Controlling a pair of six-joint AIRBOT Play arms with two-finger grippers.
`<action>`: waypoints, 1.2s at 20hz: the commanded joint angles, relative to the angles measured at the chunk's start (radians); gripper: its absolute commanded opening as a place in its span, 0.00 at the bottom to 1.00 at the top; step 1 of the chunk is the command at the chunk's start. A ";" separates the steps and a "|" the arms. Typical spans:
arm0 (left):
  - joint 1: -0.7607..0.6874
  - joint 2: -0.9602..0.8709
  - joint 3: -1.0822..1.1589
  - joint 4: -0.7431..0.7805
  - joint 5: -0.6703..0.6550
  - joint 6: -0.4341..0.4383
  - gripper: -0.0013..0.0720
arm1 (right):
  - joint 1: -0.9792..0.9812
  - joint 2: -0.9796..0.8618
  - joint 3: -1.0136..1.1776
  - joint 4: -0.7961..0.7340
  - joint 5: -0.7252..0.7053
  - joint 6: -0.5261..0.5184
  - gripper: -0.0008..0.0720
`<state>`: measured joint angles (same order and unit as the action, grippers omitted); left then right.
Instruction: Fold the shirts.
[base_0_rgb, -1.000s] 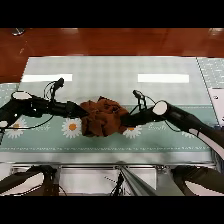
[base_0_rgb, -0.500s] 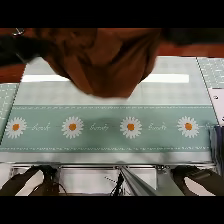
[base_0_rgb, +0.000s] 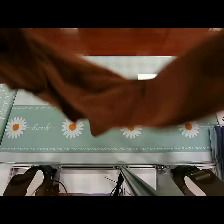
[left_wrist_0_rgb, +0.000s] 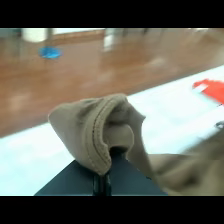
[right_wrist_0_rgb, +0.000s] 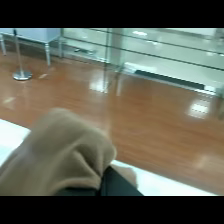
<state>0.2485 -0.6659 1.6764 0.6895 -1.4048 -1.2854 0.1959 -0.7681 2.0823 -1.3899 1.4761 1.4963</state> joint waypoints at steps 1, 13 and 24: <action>0.001 0.138 0.012 0.349 -0.103 -0.138 0.05 | -0.001 0.068 0.011 -0.024 0.192 0.019 0.05; -0.021 0.206 -0.765 0.476 0.193 -0.230 0.05 | -0.001 0.393 -1.215 -0.214 0.024 0.275 0.05; -0.192 -0.388 -0.969 0.104 0.507 -0.117 0.72 | -0.369 -0.236 -1.363 -0.130 -0.467 0.242 0.06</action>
<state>0.1165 -0.9215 0.7204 0.8867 -0.9367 -1.4399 -0.0727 -0.8593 0.6846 -1.6451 1.0733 1.8404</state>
